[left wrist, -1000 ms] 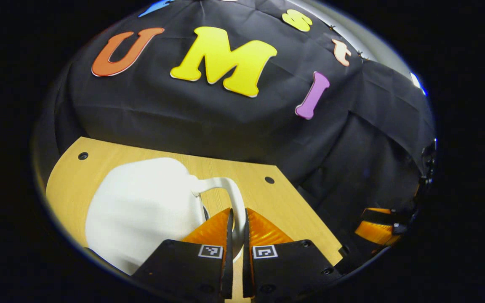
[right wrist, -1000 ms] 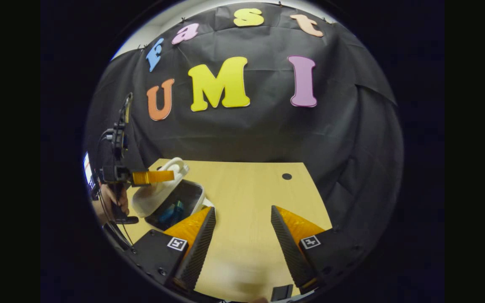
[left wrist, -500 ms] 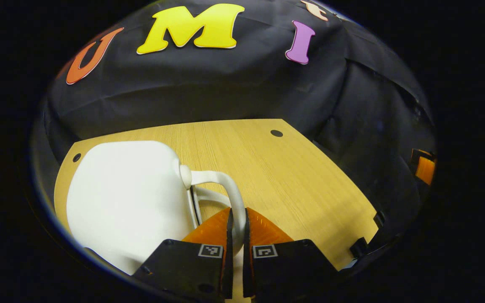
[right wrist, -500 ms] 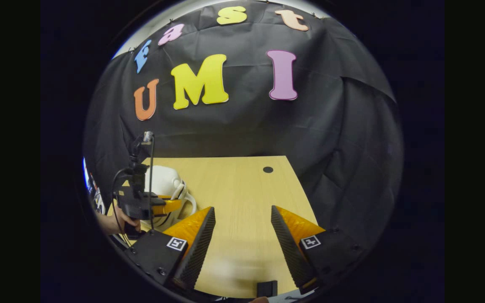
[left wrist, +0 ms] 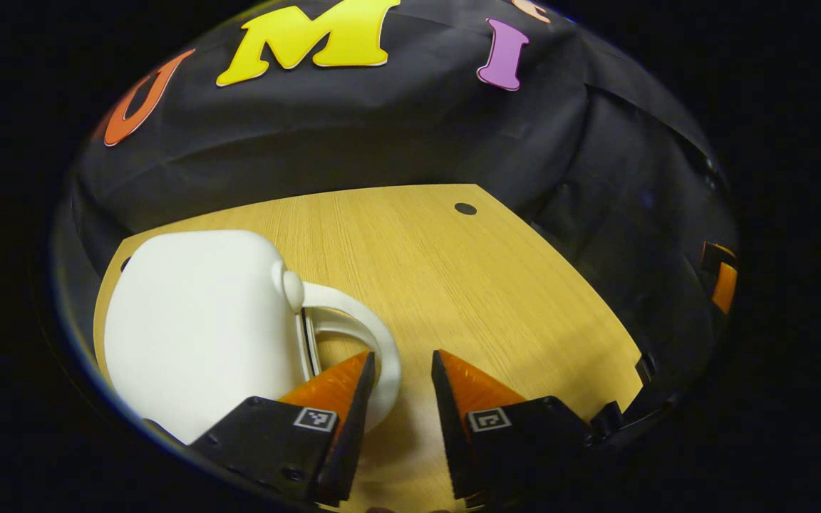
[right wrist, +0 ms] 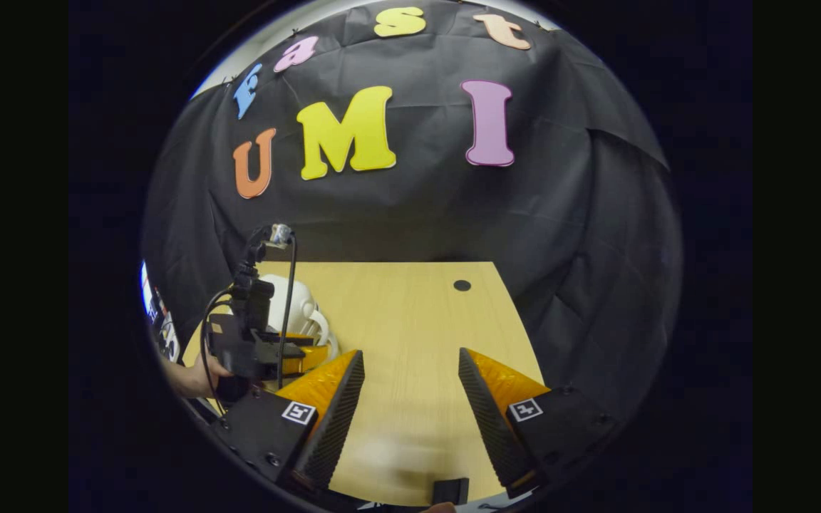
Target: First open the suitcase, pack the skin care products into it, and then close the suitcase.
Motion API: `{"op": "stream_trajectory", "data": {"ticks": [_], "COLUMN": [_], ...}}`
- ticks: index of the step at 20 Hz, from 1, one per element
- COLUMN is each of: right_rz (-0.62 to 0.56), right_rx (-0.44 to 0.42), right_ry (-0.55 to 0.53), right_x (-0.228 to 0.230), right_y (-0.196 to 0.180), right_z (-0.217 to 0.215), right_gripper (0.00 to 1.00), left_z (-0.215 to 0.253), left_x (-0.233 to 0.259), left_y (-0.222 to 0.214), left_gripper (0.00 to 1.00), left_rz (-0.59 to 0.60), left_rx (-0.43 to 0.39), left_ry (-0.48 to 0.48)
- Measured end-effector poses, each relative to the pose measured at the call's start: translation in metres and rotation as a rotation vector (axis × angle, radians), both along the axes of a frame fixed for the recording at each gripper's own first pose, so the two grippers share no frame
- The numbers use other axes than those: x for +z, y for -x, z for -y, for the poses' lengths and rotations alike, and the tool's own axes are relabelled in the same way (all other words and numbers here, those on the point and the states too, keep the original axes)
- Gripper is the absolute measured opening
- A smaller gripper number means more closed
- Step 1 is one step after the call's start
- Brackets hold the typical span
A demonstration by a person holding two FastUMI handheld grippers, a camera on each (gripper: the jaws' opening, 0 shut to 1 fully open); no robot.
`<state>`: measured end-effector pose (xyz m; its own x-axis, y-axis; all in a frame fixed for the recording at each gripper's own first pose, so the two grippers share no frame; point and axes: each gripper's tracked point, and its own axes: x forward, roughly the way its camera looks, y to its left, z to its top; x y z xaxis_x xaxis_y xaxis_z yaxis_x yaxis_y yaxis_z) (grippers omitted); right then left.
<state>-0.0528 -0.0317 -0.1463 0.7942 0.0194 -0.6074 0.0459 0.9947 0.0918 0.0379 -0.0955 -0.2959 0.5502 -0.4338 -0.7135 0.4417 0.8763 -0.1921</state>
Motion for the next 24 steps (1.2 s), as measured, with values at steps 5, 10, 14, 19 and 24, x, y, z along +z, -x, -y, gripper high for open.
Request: {"op": "stream_trajectory", "data": {"ticks": [5, 10, 14, 19, 24], "right_rz": [0.04, 0.155, 0.344, 0.498, 0.616], "right_rx": [0.078, 0.101, 0.059, 0.054, 0.018], "right_ry": [-0.02, 0.002, 0.045, 0.091, 0.151], "right_x": [0.013, 0.049, 0.117, 0.166, 0.182], "right_y": [-0.023, -0.065, -0.106, -0.123, -0.115], "right_z": [-0.029, -0.059, -0.083, -0.138, -0.162], "right_gripper": [0.8, 0.81, 0.81, 0.81, 0.81], "left_z": [-0.016, -0.08, -0.14, -0.188, -0.224], "left_x": [0.064, 0.159, 0.267, 0.322, 0.343], "left_y": [-0.003, -0.025, -0.042, -0.032, -0.014], "left_gripper": [0.95, 0.97, 0.96, 0.96, 0.96], "left_rz": [0.136, 0.401, 0.656, 0.777, 0.892], "left_rx": [0.046, 0.193, 0.378, 0.488, 0.535], "left_ry": [0.033, 0.005, 0.038, 0.091, 0.064]}}
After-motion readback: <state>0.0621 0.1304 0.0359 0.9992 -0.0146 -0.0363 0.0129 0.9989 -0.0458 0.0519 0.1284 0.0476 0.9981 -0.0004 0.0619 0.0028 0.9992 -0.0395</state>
